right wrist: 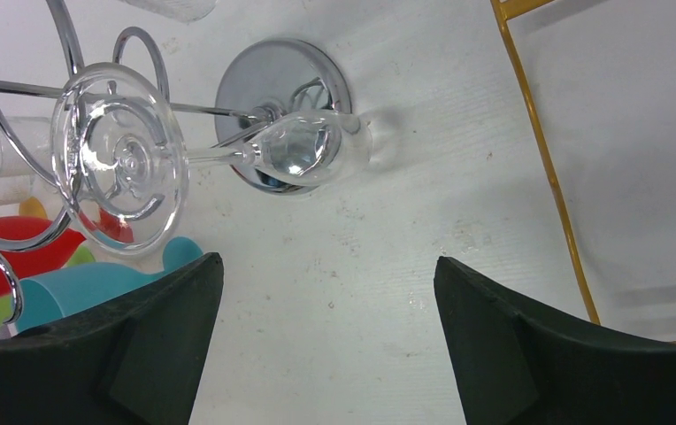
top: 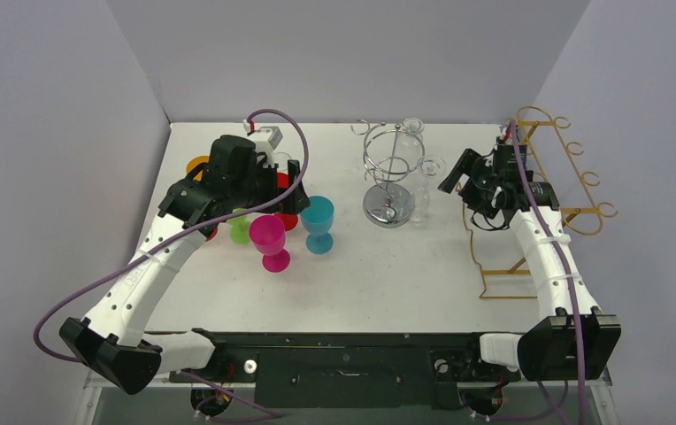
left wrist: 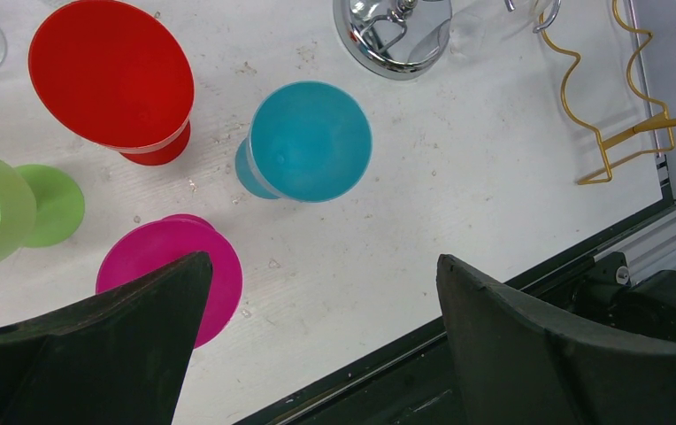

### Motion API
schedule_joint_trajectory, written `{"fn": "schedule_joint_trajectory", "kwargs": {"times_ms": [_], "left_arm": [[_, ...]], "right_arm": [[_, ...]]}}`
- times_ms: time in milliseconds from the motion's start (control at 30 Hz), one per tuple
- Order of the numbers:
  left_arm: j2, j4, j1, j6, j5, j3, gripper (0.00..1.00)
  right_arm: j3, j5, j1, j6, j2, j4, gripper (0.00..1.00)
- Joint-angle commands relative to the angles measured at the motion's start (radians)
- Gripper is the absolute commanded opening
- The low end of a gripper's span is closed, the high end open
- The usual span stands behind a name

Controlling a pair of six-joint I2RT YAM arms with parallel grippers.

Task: Take the wine glass off the wine glass rack
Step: Pick up the wine glass from the wine rack.

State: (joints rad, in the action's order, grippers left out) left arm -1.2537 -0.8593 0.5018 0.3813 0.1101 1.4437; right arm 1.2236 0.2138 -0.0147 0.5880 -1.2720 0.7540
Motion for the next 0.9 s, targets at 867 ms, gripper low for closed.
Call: {"fn": "schedule_joint_trajectory", "kwargs": {"times_ms": [867], "left_arm": [[0.025,0.044,-0.001,0.014,0.008,0.014,0.96]], "right_arm": [[0.163,0.225,-0.031,0.003,-0.008,0.031,0.84]]}}
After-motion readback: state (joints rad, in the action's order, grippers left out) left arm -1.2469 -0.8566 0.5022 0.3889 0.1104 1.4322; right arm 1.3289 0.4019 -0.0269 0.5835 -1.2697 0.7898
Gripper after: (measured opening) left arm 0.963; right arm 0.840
